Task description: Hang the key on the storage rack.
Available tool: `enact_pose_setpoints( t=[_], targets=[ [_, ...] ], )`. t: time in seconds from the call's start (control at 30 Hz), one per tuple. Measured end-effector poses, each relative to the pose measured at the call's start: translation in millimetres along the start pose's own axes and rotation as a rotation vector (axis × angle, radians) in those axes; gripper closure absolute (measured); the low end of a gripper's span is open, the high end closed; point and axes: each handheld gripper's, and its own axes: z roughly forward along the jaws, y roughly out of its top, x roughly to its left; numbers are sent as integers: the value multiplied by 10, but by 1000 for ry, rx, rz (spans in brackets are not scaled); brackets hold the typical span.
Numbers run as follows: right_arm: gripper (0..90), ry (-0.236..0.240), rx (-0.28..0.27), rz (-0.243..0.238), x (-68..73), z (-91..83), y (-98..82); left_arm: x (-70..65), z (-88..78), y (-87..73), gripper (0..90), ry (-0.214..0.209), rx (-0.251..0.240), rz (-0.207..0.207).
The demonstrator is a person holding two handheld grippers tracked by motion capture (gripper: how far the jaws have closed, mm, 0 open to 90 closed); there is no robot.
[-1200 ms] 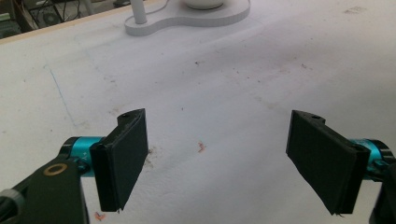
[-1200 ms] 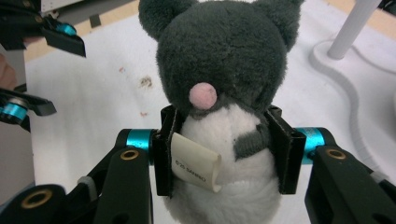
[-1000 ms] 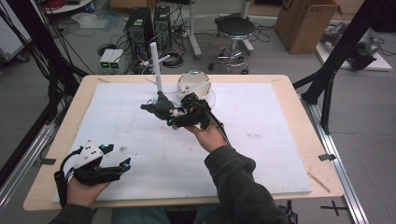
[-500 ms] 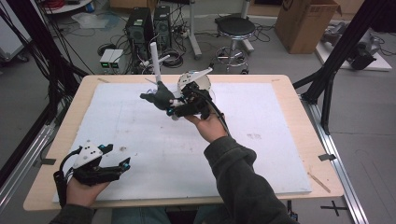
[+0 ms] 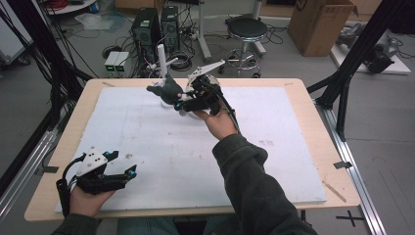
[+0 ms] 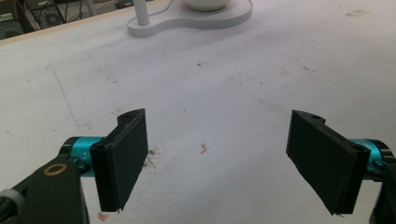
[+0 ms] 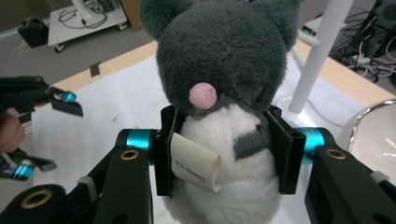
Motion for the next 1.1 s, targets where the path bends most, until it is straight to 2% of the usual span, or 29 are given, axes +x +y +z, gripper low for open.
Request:
enact_pose_setpoints(
  t=[0.2,0.43,1.1],
  targets=[
    [534,-18,-6,-10,-52,3,115,3,0,0,213,0,-1,1],
    [534,-28,-12,2,-116,35,202,9,-4,-1,213,-1,0,3],
    [533,-77,2,48,-318,239,165,10,16,4,212,-6,0,6]
  ],
)
